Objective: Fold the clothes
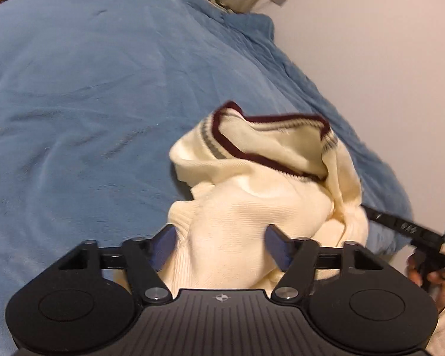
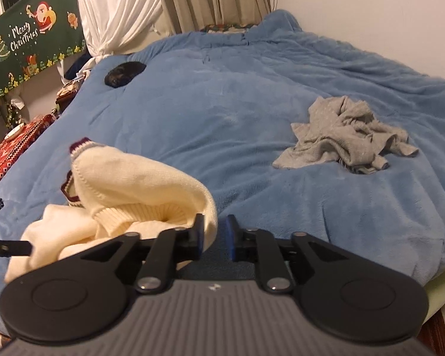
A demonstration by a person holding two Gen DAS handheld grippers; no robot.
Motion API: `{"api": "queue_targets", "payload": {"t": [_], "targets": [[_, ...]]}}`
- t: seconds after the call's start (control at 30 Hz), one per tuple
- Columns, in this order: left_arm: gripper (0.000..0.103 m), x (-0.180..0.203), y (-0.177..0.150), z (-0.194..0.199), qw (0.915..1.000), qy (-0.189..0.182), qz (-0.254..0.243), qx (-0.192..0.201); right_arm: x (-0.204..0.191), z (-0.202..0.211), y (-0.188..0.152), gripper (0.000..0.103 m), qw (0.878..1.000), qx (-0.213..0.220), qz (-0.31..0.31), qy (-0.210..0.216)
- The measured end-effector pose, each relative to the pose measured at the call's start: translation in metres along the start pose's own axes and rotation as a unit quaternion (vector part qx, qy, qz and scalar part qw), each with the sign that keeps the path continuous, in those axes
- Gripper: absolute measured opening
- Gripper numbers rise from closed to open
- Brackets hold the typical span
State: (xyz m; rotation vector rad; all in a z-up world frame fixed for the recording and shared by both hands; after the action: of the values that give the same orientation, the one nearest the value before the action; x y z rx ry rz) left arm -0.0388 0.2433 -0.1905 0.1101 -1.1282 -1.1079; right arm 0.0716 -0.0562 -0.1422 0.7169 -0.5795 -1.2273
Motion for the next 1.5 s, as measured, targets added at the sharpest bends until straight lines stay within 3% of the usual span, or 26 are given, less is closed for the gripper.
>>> {"api": "queue_targets", "payload": {"t": [0.07, 0.17, 0.33, 0.53, 0.73, 0.87, 1.07, 1.2, 1.23, 1.27, 1.33, 1.37, 1.5], "targets": [[0.015, 0.007, -0.002, -0.004, 0.9997, 0.012, -0.023, -0.003, -0.003, 0.014, 0.004, 0.027, 1.0, 0.013, 0.007, -0.003], [0.009, 0.021, -0.005, 0.003, 0.9978, 0.03, -0.059, 0.01, -0.018, 0.035, 0.009, 0.031, 0.998, 0.043, 0.037, 0.001], [0.008, 0.05, -0.006, 0.037, 0.9923, 0.045, -0.099, 0.058, -0.07, 0.062, 0.004, 0.036, 0.991, 0.07, 0.107, 0.046], [0.008, 0.067, -0.009, 0.09, 0.9891, 0.037, -0.093, 0.109, -0.104, 0.054, -0.025, 0.038, 0.987, 0.025, 0.143, 0.063], [0.007, 0.055, -0.023, 0.107, 0.9899, 0.051, -0.066, 0.114, -0.091, 0.042, -0.047, 0.039, 0.985, 0.015, 0.172, -0.001], [0.007, 0.051, -0.023, 0.099, 0.9914, 0.054, -0.053, 0.106, -0.079, 0.046, -0.046, 0.039, 0.99, 0.012, 0.138, -0.001], [0.007, 0.052, -0.02, 0.09, 0.9926, 0.046, -0.054, 0.098, -0.105, 0.063, -0.051, 0.051, 0.983, 0.049, 0.177, 0.012], [0.008, 0.05, -0.02, 0.085, 0.9932, 0.048, -0.054, 0.091, -0.1, 0.048, -0.049, 0.043, 0.987, 0.048, 0.151, -0.03], [0.008, 0.05, -0.02, 0.084, 0.9931, 0.049, -0.055, 0.091, -0.097, 0.047, -0.048, 0.039, 0.988, 0.047, 0.142, -0.035], [0.008, 0.05, -0.02, 0.084, 0.993, 0.049, -0.057, 0.091, -0.094, 0.046, -0.046, 0.026, 0.989, 0.047, 0.132, -0.038], [0.008, 0.05, -0.022, 0.085, 0.9925, 0.049, -0.064, 0.092, -0.084, 0.048, -0.04, 0.022, 0.994, 0.04, 0.097, -0.03], [0.008, 0.052, -0.024, 0.084, 0.9923, 0.048, -0.069, 0.09, -0.077, 0.05, -0.038, 0.015, 0.996, 0.034, 0.075, -0.022], [0.008, 0.053, -0.038, 0.078, 0.9932, 0.045, -0.085, 0.066, -0.042, 0.051, -0.037, 0.011, 0.999, 0.019, 0.027, -0.042]]}}
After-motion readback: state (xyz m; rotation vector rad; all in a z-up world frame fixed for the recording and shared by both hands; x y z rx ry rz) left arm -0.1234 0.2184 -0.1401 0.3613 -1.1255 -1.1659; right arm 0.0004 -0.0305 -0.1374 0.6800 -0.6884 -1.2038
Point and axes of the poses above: each gripper's, at about its wrist camera, not at the fingertips, and z roughly against the way its jaws point, x to its right, y to its top, the point moved 10 cm from there along -z, roughly the way its jaws point, and after that the axes turned 15 degrees about -y, right-handed, at the moved point
